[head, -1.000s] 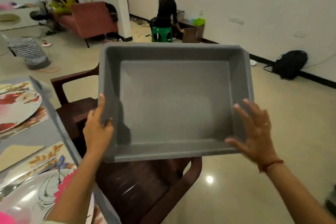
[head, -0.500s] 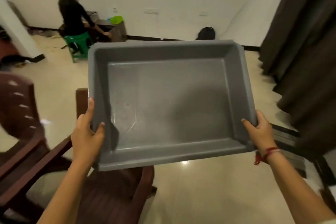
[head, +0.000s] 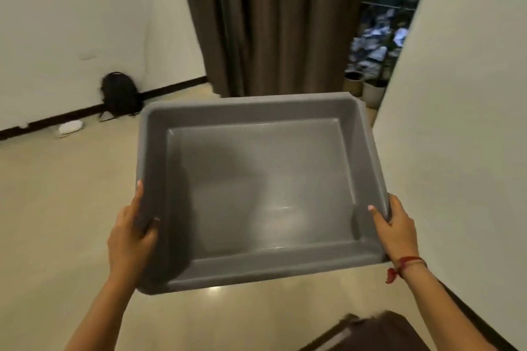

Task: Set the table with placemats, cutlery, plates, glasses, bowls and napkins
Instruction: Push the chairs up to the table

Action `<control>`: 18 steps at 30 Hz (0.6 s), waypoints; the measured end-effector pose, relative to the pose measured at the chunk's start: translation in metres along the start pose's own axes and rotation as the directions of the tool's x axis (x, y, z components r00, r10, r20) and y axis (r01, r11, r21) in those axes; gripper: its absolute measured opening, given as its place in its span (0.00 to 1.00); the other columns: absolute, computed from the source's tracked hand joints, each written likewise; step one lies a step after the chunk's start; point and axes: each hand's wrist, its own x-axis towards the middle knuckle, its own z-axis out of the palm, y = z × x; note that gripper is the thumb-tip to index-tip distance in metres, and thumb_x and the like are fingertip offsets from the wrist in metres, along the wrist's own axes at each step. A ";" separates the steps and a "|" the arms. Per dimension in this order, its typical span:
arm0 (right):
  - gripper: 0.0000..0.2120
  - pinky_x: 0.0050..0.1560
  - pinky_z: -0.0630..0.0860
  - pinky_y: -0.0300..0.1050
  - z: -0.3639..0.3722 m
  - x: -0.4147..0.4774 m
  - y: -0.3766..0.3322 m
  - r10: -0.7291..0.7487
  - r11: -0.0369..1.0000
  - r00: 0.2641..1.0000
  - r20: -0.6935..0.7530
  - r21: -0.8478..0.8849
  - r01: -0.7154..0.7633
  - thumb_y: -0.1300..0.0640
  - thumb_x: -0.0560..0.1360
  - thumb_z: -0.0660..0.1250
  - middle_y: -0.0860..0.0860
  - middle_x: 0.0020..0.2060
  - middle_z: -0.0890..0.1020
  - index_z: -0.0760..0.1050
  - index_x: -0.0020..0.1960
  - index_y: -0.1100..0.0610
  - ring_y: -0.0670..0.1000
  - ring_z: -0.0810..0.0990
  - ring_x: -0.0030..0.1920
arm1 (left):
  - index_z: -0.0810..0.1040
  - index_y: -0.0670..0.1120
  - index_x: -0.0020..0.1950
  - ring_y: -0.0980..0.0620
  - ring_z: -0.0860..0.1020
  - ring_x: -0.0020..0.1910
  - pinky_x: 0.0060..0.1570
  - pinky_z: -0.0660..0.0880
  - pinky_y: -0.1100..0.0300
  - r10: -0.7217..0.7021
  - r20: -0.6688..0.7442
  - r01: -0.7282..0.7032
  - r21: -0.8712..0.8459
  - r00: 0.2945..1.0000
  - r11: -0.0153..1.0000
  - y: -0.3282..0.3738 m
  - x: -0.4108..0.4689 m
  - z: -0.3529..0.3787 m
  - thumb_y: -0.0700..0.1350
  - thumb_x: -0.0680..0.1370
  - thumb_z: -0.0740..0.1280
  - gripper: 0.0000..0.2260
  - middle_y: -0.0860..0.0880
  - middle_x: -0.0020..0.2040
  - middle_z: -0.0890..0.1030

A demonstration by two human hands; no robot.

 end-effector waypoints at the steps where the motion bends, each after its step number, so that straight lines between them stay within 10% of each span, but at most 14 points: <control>1: 0.15 0.43 0.72 0.45 -0.011 -0.005 0.013 0.048 0.999 0.998 -0.041 -0.013 -0.049 0.57 0.77 0.65 0.53 0.46 0.78 0.70 0.62 0.59 0.55 0.76 0.42 | 0.58 0.51 0.77 0.33 0.76 0.46 0.40 0.68 0.50 0.040 0.041 -0.039 -0.024 0.998 0.999 0.009 0.008 0.017 0.32 0.72 0.69 0.37 0.35 0.51 0.76; 18: 0.17 0.50 0.77 0.56 -0.078 -0.218 0.109 0.529 0.761 0.559 -0.639 0.064 -0.646 0.56 0.77 0.65 0.61 0.52 0.80 0.69 0.64 0.57 0.63 0.79 0.49 | 0.52 0.57 0.77 0.43 0.75 0.56 0.55 0.75 0.47 0.574 0.597 -0.389 -0.422 0.560 0.819 0.138 0.027 0.218 0.39 0.78 0.64 0.34 0.42 0.62 0.73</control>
